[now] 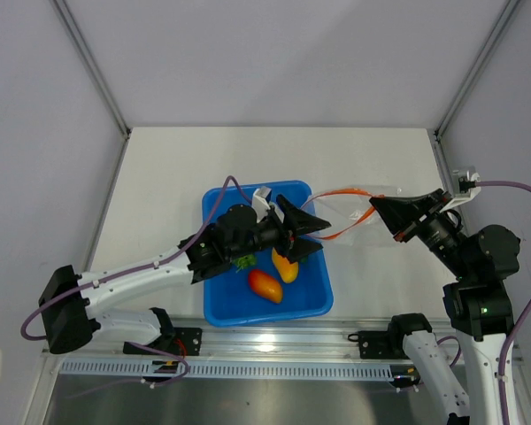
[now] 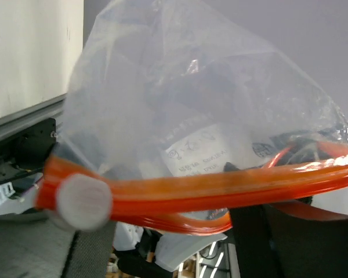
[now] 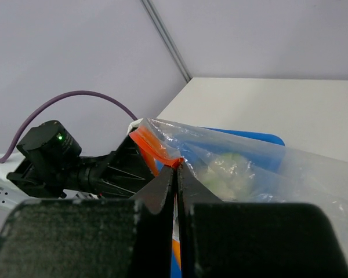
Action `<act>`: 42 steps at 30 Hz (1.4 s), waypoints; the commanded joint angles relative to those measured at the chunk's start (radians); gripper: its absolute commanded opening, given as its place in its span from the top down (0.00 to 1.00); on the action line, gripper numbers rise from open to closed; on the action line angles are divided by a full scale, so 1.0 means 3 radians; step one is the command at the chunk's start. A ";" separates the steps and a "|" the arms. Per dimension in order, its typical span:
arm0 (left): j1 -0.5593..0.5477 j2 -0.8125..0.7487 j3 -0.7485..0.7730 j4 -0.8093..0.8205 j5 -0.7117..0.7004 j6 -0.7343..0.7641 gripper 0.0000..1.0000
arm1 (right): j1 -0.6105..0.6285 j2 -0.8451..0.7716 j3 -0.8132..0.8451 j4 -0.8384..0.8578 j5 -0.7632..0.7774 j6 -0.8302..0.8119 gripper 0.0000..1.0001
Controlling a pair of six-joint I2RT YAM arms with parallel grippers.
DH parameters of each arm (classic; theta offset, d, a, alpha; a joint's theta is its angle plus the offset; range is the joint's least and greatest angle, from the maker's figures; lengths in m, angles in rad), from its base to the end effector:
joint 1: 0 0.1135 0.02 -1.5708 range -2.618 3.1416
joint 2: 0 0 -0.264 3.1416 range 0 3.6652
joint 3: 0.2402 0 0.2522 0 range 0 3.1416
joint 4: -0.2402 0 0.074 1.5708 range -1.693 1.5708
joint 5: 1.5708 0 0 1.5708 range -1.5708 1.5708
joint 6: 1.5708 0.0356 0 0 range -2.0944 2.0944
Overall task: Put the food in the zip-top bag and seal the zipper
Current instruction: Pick up the zipper food storage bag at the center of the board.
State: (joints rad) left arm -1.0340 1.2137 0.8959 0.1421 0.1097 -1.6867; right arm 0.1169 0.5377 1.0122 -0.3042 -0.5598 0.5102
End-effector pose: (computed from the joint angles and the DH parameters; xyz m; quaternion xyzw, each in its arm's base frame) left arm 0.1433 -0.2485 0.3222 -0.2120 0.7362 -0.6360 0.0929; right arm 0.0836 0.0289 0.4317 -0.0862 0.6487 0.3960 0.6442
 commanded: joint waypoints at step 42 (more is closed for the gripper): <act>0.0154 0.0648 0.1585 -0.2222 0.0263 0.2800 0.99 | 0.0520 0.1311 0.1361 -0.2355 0.0347 -0.0990 0.36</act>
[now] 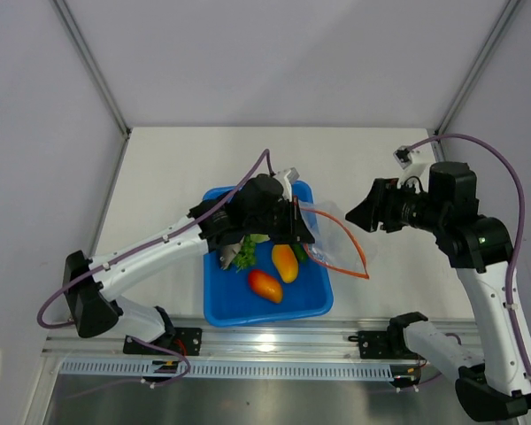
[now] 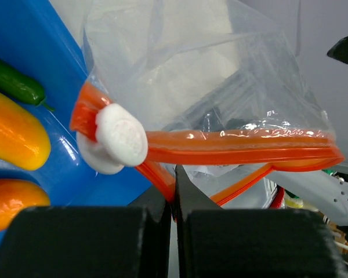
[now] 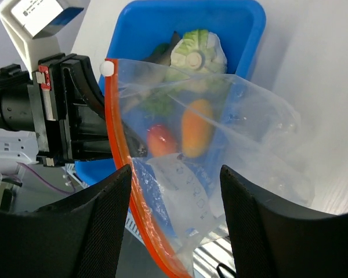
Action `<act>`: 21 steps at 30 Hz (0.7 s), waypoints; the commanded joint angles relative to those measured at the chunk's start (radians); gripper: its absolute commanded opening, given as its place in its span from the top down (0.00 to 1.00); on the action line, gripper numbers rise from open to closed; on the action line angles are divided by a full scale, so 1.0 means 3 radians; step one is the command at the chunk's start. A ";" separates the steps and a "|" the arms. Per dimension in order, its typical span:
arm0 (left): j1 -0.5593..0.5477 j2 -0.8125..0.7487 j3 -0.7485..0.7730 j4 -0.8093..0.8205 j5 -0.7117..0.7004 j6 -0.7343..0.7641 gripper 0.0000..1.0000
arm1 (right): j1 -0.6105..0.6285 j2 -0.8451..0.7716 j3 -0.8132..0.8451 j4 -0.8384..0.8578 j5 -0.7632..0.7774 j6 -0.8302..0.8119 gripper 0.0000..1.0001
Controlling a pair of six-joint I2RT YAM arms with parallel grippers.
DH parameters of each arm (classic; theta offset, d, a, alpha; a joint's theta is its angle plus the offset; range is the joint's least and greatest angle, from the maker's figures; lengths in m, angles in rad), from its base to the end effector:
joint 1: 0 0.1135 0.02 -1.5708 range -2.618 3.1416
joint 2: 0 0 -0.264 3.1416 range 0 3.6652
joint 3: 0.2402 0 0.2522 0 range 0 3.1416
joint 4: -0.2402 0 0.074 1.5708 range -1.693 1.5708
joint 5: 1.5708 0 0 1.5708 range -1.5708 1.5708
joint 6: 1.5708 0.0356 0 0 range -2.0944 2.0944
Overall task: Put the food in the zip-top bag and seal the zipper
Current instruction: Pick up the zipper food storage bag at the center of the board.
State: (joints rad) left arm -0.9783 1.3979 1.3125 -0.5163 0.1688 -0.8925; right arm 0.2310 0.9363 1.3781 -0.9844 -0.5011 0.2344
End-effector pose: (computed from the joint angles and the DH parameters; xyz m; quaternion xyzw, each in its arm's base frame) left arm 0.1702 -0.2636 0.3507 0.0771 0.8792 -0.4178 0.2154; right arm 0.1415 0.0509 0.4308 -0.1205 0.8438 0.3199 0.4138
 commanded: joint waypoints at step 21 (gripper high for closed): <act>-0.0052 0.0203 0.0299 0.0018 0.0250 0.0336 0.99 | 0.1071 0.0233 0.0090 -0.0375 0.1363 -0.0127 0.54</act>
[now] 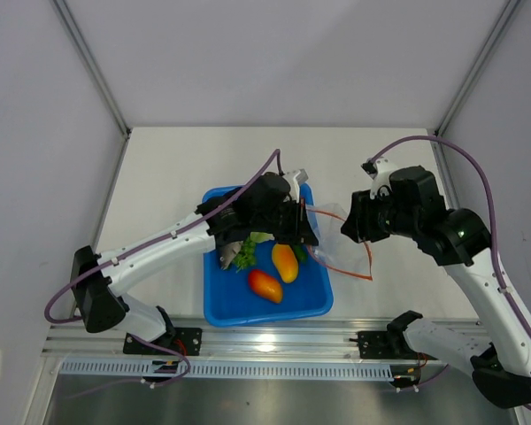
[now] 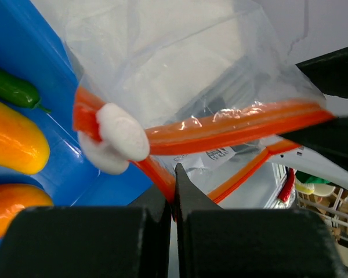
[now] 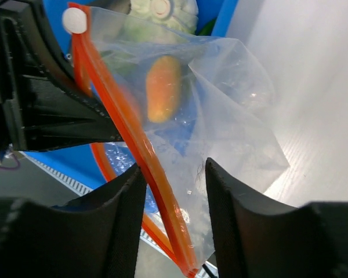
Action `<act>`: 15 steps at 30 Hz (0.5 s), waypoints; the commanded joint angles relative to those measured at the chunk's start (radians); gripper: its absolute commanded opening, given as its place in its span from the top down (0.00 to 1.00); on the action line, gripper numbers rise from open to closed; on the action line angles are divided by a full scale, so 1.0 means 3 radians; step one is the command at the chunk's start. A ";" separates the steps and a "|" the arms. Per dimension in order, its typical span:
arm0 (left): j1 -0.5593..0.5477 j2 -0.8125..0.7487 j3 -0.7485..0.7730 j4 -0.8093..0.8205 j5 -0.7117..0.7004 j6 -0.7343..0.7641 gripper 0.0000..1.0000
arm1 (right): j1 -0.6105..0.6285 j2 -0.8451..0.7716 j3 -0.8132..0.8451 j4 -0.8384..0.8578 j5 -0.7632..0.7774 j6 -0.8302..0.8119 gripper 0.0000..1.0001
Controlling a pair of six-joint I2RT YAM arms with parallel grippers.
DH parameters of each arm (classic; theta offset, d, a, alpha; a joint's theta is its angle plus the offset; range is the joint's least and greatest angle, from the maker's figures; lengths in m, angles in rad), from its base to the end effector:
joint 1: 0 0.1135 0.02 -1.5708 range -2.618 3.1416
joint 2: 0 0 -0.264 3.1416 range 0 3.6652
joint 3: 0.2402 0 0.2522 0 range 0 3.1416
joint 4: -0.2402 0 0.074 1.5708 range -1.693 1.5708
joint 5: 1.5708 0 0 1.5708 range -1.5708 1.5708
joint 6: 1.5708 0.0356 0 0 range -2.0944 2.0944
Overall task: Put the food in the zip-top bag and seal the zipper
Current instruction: Pick up the zipper food storage bag at the center of the board.
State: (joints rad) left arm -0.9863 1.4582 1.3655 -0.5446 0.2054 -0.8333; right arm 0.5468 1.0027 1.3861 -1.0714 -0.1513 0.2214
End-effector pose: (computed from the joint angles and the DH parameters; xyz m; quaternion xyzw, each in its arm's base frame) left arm 0.1745 -0.2770 0.3481 0.1139 0.8822 -0.4095 0.2025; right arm 0.1399 0.0914 0.4140 -0.1779 0.8844 0.2230 0.3693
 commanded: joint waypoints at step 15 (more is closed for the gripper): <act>-0.0026 0.0237 0.0178 0.0189 0.0333 0.0605 0.99 | 0.0018 0.0155 -0.0013 -0.0253 0.0729 0.0059 1.00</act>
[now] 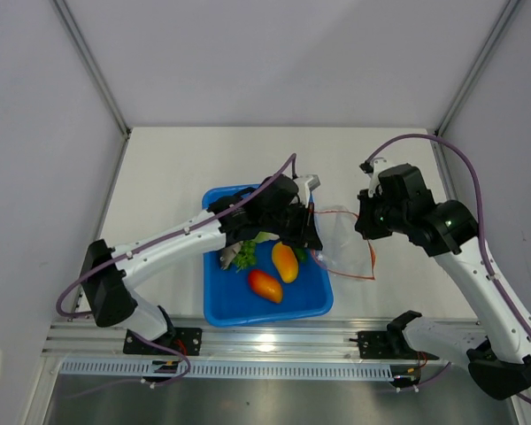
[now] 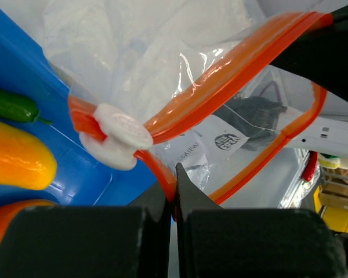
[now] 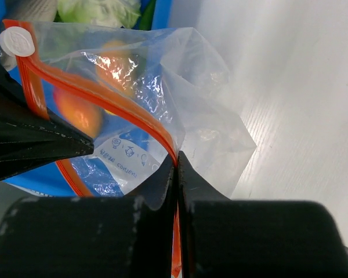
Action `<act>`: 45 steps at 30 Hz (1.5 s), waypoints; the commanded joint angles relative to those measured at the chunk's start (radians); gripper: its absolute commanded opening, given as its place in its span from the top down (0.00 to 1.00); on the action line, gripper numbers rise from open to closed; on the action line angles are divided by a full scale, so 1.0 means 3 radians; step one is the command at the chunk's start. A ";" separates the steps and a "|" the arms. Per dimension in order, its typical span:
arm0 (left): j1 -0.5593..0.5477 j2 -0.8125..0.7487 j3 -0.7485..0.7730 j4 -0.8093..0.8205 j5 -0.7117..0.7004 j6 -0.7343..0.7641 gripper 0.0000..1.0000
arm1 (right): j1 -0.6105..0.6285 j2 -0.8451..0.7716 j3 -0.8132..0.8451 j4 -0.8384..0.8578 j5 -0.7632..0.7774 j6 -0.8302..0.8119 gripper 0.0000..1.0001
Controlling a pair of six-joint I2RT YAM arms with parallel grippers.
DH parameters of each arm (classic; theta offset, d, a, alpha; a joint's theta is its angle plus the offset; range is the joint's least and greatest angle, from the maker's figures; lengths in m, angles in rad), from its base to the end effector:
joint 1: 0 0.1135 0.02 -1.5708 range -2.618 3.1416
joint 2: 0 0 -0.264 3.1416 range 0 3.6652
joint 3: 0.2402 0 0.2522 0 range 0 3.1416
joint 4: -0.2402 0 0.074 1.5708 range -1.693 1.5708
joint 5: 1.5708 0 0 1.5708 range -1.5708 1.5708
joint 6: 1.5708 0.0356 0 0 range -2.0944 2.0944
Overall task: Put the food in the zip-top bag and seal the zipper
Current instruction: Pick up the zipper food storage bag at the center of the board, then pick up the fake fish from the bin.
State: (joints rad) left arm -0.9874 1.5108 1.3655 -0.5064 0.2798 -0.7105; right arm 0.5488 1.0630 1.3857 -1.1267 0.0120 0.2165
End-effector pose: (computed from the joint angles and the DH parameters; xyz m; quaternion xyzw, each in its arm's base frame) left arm 0.1798 -0.2902 0.3353 0.1837 0.8705 -0.4122 0.1964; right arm 0.1546 0.0940 0.3998 -0.1512 0.9150 0.1345 0.3491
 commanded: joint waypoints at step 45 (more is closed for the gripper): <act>0.1046 -0.0215 -0.0328 -0.1411 -0.1500 0.0941 0.01 | 0.0017 -0.0036 -0.0375 0.0038 0.0118 0.0669 1.00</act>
State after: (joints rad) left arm -0.7101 1.4147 1.2812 -0.9730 -0.1787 -0.5152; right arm 0.5488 1.0657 1.2739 -1.1465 0.0513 0.3923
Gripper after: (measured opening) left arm 0.993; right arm 0.005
